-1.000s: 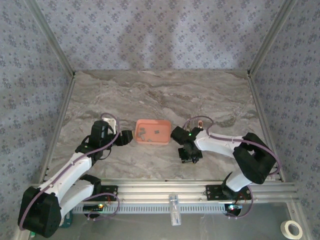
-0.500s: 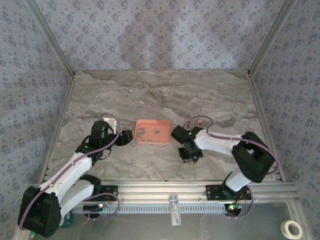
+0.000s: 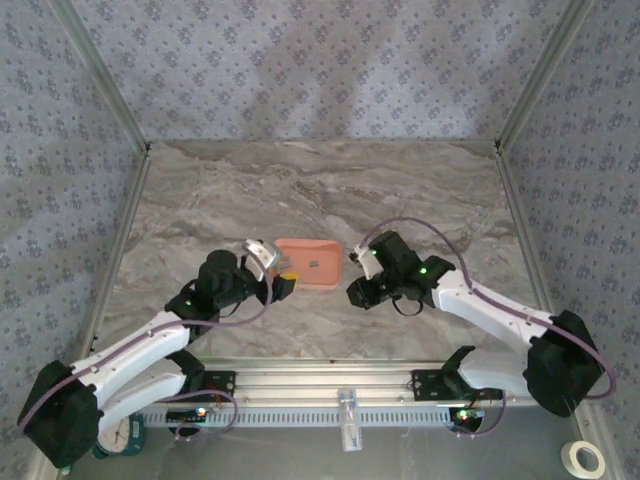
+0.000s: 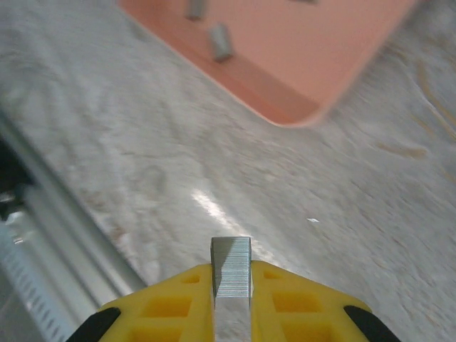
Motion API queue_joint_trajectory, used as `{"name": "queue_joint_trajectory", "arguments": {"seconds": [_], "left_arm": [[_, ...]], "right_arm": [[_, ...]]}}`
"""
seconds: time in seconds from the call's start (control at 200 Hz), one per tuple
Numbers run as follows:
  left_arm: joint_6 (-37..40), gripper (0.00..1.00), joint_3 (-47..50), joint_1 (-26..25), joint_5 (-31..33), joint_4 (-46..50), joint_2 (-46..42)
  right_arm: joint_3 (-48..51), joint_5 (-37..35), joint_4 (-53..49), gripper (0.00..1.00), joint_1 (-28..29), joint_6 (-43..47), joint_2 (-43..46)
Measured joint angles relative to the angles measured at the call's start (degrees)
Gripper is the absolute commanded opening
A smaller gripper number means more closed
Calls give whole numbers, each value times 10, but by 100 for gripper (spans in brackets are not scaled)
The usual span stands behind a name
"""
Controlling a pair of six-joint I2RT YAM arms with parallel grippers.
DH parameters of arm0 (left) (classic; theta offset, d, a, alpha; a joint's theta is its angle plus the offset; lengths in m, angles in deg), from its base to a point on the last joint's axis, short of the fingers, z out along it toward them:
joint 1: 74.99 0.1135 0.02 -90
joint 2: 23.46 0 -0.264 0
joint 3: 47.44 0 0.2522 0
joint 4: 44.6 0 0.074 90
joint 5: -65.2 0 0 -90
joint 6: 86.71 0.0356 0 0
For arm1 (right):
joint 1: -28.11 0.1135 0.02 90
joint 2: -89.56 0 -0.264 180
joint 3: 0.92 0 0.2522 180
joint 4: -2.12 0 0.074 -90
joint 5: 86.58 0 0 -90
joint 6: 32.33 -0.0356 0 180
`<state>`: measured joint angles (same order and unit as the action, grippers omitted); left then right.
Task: Load the staples into the stapler
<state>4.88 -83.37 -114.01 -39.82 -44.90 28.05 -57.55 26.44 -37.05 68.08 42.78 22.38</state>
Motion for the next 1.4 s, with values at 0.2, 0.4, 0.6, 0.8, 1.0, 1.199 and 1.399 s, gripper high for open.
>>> {"name": "queue_joint_trajectory", "arguments": {"seconds": [0.2,0.4,0.6,0.8,1.0,1.199,1.399], "left_arm": [[160,65,1,-76,-13,-70,21],[269,63,2,-104,-22,-110,43],[327,59,1,-126,-32,-137,85],[349,58,-7,-132,-39,-172,116],[350,57,-12,-133,-39,-220,134],[355,54,-31,-141,-50,-238,150],[360,49,-35,-148,-54,-248,162]], "right_arm": [[12,139,56,18,-47,30,30],[25,227,102,18,-70,27,31],[37,277,151,19,-80,8,32],[43,300,188,19,-87,-16,37],[50,313,217,19,-93,-37,42],[59,320,238,19,-97,-51,46],[68,323,254,19,-101,-62,50]]}}
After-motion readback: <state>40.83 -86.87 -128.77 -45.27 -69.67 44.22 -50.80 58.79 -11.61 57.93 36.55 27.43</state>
